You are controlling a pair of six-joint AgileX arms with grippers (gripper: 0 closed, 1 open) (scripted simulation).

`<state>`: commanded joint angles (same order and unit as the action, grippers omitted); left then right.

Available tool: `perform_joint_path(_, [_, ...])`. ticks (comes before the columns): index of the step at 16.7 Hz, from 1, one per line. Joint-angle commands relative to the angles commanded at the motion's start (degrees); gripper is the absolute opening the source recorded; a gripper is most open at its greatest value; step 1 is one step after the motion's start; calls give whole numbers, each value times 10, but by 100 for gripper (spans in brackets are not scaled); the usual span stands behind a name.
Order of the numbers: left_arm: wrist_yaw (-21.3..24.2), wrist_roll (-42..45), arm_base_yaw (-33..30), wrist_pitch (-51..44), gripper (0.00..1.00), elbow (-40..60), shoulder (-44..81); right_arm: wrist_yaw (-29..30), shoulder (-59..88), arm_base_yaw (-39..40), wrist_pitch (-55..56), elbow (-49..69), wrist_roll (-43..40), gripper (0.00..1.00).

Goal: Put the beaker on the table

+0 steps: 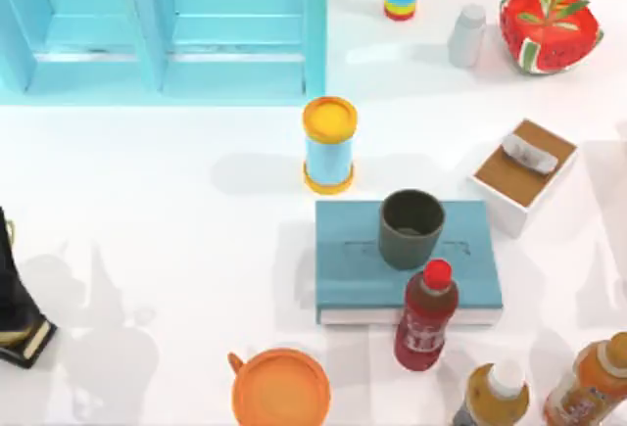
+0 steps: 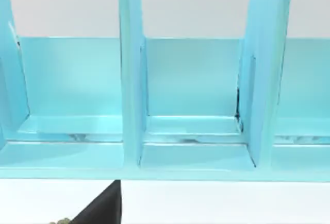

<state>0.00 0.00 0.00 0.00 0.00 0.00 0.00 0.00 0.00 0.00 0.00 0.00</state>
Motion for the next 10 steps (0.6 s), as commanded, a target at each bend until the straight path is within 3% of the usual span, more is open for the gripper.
perform_joint_path(5, [-5, -6, -11, -26, 100, 26, 29, 0, 0, 0, 0, 0, 0, 100])
perform_joint_path(10, [-21, -42, -72, -144, 100, 175, 170, 0, 0, 0, 0, 0, 0, 100])
